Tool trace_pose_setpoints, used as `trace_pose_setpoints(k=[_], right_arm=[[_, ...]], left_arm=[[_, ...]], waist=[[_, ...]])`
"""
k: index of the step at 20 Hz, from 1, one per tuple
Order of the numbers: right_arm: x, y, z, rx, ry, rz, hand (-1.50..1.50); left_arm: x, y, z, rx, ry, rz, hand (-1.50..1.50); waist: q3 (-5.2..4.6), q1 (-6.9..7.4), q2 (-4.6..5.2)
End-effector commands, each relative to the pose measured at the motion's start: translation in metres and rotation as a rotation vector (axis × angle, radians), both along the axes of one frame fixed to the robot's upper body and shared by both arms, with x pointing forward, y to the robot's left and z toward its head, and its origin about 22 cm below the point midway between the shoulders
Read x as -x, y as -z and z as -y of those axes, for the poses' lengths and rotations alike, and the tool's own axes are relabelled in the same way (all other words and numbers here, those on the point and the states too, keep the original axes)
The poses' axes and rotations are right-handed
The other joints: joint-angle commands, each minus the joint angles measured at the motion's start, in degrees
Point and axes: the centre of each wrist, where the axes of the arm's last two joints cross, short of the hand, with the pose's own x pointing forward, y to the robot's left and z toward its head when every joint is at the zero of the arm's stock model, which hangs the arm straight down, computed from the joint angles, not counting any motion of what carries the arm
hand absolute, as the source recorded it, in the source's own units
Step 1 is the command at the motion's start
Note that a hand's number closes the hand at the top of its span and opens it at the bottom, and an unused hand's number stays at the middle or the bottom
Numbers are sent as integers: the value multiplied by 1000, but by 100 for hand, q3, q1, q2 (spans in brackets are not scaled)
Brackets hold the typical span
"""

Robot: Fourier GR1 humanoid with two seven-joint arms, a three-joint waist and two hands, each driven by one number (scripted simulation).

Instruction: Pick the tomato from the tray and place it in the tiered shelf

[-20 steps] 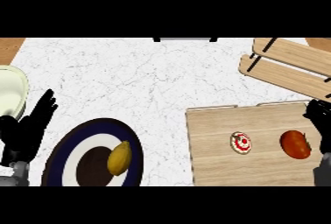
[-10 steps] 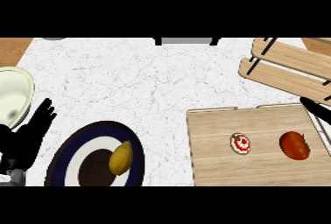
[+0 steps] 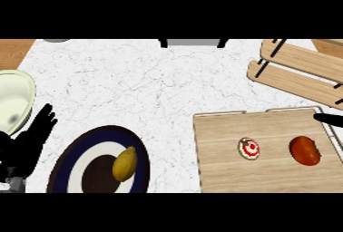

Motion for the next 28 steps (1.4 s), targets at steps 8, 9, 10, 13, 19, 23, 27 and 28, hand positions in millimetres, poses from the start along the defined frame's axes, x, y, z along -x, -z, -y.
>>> trace_pose_setpoints(k=[8, 9, 10, 13, 19, 23, 27, 28], right_arm=[[-1, -22, 15, -164, -405, -428, -150], [-4, -18, 14, -173, -406, -448, -150], [-3, -14, 6, -173, -439, -462, -150], [-1, -6, 12, -198, -459, -500, -150], [-6, 6, 15, -210, -451, -511, -150], [14, 15, 23, -216, -469, -542, -150], [10, 46, 17, -220, -457, -524, -150], [8, 56, 1, -223, -462, -526, -150]], left_arm=[[-5, -10, -9, -21, 3, 12, 0], [5, 2, 2, 9, 22, 12, 0], [-2, -4, -2, 7, 11, -2, 0], [-14, 2, 10, 20, 21, 14, 0], [4, 0, -7, -4, 17, 9, 0], [1, -5, -10, -16, -9, 13, 0], [0, 0, 1, 15, 1, 14, 0], [-5, 16, 2, -2, 21, 13, 0]], waist=[[22, 54, 21], [21, 132, 28], [20, 75, 28], [20, 14, 39], [24, 69, 23], [23, -6, 9], [25, 12, 21], [22, 1, 28]])
